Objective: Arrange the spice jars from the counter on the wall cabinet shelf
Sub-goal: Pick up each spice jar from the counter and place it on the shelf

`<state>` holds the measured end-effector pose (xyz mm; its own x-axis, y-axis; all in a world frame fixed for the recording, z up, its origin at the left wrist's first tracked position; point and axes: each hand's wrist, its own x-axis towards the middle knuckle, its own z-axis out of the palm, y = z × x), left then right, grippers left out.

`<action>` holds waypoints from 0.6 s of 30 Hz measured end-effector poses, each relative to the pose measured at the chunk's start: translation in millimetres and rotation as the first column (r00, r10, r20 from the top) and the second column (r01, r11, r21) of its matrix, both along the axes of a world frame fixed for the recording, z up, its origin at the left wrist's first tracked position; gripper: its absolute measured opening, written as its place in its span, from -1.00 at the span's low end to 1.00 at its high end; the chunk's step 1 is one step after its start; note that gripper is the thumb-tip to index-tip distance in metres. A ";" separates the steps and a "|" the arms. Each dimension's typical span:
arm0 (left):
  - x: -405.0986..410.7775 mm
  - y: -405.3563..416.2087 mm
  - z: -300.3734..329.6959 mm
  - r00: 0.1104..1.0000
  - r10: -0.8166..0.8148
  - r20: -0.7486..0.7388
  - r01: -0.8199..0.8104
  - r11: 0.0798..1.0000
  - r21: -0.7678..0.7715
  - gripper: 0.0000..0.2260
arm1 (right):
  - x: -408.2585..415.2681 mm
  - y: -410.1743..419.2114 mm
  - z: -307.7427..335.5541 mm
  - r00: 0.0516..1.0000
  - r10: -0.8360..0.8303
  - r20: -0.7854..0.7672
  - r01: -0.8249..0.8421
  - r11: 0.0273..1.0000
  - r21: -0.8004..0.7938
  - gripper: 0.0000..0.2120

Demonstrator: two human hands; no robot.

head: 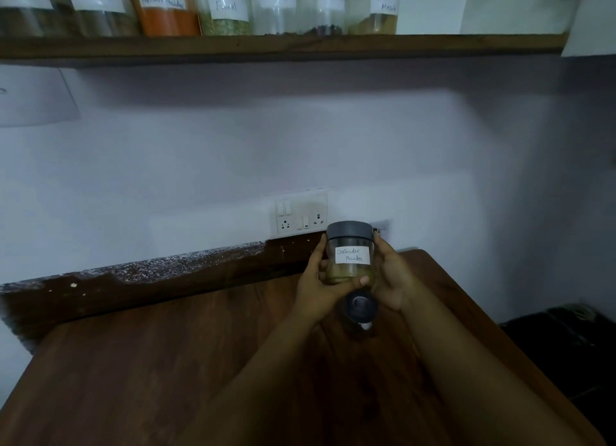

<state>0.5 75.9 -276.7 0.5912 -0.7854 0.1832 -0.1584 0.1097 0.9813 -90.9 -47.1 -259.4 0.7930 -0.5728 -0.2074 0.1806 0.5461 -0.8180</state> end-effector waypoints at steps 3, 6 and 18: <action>6.0 1.3 5.3 1.000 -0.011 0.002 0.011 1.000 -0.001 -0.01 | 0.7 4.1 7.4 0.999 0.006 0.050 -0.005 1.000 -0.023 -0.36; 10.7 1.5 13.6 0.997 -0.065 -0.051 0.067 0.997 0.026 0.03 | -2.8 11.5 17.9 0.996 0.083 0.020 -0.078 0.979 -0.191 -0.39; 2.4 -24.9 99.5 0.934 -0.139 0.330 0.165 0.985 -0.053 0.09 | -44.0 3.4 96.2 0.991 -0.117 -0.059 0.049 0.746 -0.664 0.15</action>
